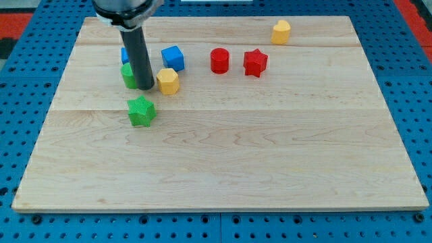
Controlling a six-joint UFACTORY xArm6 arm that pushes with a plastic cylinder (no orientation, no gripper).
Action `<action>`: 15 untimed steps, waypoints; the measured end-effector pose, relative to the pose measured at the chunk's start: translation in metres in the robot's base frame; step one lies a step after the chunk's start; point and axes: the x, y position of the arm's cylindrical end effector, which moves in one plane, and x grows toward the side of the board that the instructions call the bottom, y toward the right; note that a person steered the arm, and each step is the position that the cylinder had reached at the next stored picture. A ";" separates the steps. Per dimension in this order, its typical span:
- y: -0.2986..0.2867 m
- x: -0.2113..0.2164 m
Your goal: Move the yellow hexagon away from the green blocks
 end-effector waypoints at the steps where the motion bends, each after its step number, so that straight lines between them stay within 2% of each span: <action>1: 0.023 -0.007; 4: 0.215 0.017; 5: 0.257 0.019; 7: 0.291 0.021; 11: 0.290 -0.098; 12: 0.301 -0.098; 13: 0.305 -0.074; 15: 0.310 -0.075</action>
